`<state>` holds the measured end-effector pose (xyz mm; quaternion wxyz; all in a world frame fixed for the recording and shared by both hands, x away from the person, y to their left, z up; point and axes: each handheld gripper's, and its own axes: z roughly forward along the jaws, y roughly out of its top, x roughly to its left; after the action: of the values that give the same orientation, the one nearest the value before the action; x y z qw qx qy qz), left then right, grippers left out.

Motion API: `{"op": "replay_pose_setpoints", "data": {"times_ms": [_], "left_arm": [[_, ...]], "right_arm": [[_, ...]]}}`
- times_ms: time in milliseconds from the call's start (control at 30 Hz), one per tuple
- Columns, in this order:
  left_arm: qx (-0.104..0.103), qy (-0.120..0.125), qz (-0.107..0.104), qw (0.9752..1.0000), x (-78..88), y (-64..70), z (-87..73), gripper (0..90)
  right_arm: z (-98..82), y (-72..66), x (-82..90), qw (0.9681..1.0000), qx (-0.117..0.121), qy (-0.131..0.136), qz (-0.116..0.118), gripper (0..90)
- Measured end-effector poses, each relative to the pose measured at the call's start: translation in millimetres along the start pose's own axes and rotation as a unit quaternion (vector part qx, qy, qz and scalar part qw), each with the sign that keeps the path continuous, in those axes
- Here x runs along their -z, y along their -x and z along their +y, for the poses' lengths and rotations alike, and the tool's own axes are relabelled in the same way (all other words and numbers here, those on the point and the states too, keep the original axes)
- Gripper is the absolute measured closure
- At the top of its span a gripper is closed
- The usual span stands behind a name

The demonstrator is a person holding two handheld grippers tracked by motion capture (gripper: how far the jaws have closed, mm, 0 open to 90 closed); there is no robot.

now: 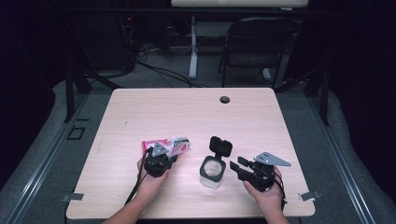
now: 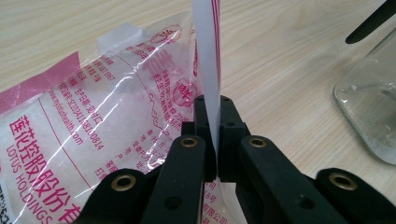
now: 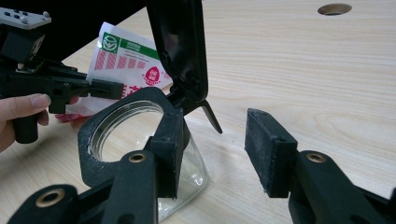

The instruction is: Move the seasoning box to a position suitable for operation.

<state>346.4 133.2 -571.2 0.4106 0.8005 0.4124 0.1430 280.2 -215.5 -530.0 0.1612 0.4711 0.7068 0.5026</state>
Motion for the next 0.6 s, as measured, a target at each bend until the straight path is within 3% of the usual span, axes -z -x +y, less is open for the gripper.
{"op": "replay_pose_setpoints", "data": {"times_ms": [367, 600], "left_arm": [[-0.004, 0.007, 0.001, 1.0000, 7.1, -1.3, 3.7, 90.0], [-0.012, 0.015, 0.005, 0.9998, 20.7, -0.9, 8.9, 90.0]], "right_arm": [[0.1, 0.1, -0.2, 1.0000, 0.001, 0.001, 0.000, 57.2], [0.8, 0.6, -1.2, 1.0000, -0.001, 0.003, 0.001, 57.0]]}}
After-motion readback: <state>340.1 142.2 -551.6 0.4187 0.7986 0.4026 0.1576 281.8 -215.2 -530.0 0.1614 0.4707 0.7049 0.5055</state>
